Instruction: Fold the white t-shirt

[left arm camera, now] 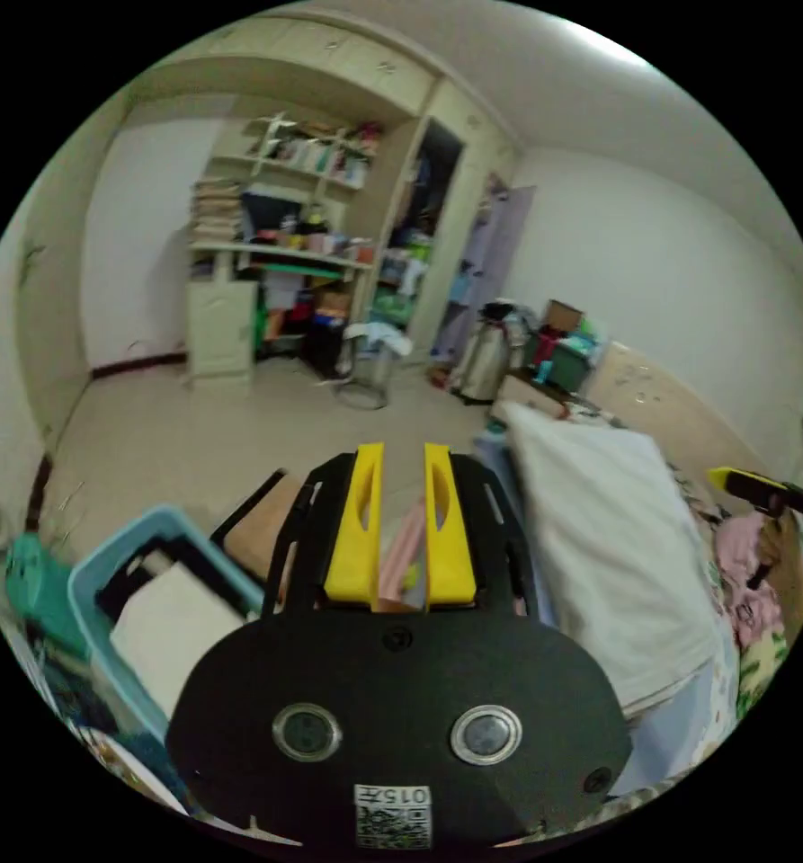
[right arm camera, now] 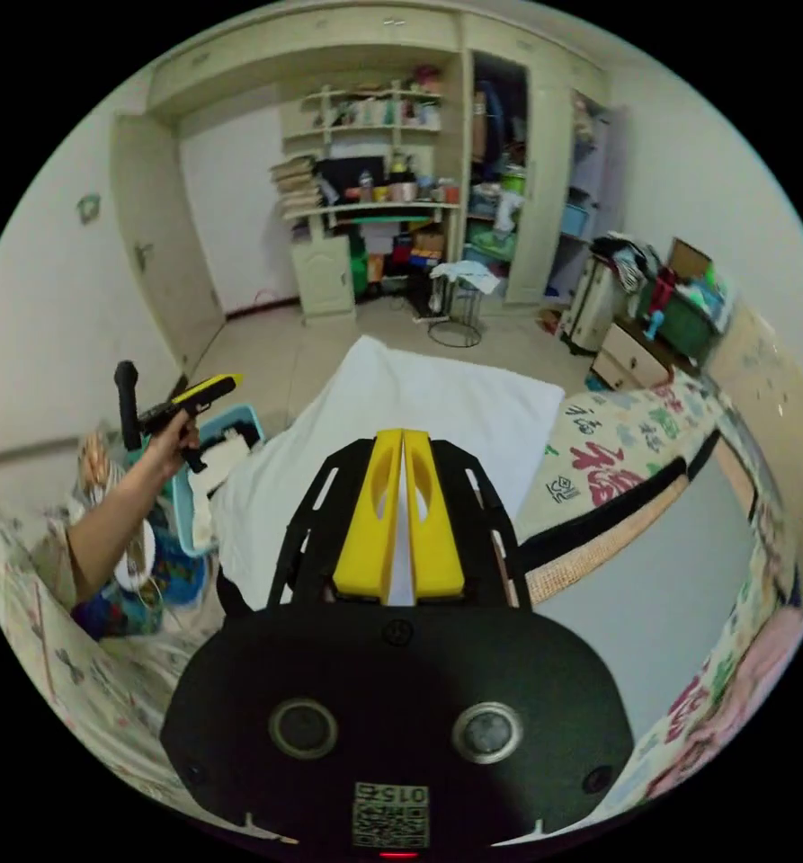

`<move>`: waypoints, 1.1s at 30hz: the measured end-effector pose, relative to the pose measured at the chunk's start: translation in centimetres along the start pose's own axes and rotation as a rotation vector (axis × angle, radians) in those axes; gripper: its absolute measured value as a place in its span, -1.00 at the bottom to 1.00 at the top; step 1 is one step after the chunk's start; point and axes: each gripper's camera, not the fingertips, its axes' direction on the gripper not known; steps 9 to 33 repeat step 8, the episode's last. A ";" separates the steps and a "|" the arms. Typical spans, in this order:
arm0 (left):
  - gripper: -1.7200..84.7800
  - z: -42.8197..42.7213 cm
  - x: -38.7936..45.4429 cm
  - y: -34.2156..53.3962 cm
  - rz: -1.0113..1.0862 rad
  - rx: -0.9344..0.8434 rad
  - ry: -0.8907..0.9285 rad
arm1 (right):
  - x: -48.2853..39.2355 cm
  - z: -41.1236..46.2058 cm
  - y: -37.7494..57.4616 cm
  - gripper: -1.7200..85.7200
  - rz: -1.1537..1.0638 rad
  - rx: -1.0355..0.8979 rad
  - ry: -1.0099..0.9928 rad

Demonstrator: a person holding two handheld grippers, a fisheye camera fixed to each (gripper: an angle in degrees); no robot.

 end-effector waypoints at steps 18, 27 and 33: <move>-0.66 2.4 -22.3 16.7 -0.463 -0.385 -0.337 | -6.9 11.3 10.5 -0.97 -0.126 -0.125 0.101; -0.66 2.4 -22.3 16.7 -0.463 -0.385 -0.337 | -6.9 11.3 10.5 -0.97 -0.126 -0.125 0.101; -0.66 2.4 -22.3 16.7 -0.463 -0.385 -0.337 | -6.9 11.3 10.5 -0.97 -0.126 -0.125 0.101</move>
